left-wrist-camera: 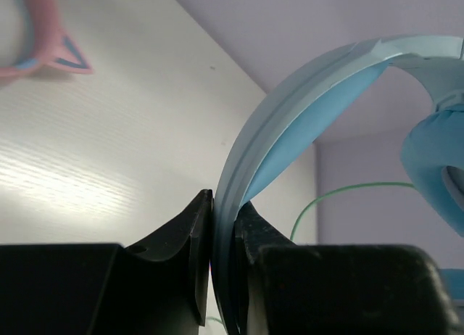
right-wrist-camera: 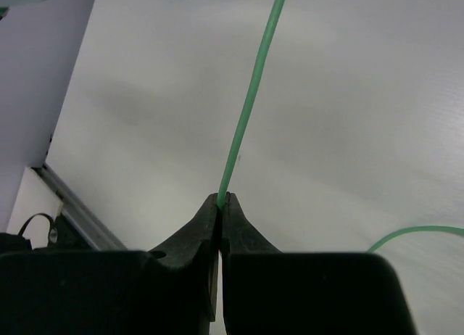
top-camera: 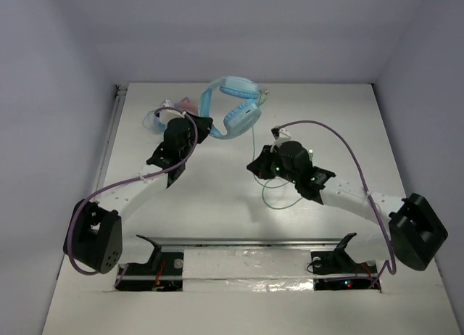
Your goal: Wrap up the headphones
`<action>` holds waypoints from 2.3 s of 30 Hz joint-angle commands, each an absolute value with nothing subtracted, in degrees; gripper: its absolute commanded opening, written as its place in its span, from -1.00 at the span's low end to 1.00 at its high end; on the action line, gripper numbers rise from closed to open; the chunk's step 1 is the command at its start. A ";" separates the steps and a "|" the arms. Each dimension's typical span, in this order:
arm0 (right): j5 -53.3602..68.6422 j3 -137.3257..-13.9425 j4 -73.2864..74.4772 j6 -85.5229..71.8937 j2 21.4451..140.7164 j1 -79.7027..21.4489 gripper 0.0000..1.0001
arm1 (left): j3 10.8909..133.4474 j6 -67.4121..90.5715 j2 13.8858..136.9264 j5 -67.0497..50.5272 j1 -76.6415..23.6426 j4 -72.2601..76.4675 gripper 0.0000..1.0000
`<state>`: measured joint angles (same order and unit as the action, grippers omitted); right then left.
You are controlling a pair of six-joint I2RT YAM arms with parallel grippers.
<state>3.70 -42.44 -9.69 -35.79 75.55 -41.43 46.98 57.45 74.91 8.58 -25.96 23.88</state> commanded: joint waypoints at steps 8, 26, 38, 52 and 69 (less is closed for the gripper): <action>-7.03 -49.83 13.96 -34.37 67.52 -53.70 -1.00 | 48.25 46.15 71.81 29.17 -28.30 19.17 -1.00; -12.21 -77.07 41.74 -19.08 72.77 -56.87 -0.99 | 47.29 23.82 74.97 15.21 -36.12 12.58 -1.00; -20.65 -79.63 41.49 -13.89 75.67 -55.28 -0.88 | 39.73 24.96 69.62 -9.57 -38.50 13.19 -1.00; -35.93 -75.85 34.46 -18.27 73.92 -53.70 -0.61 | 38.85 28.65 56.25 -11.60 -38.50 6.77 -1.00; -34.11 -65.49 22.43 -24.78 67.42 -50.28 -0.31 | 40.87 29.97 51.68 -10.38 -38.50 7.20 -1.00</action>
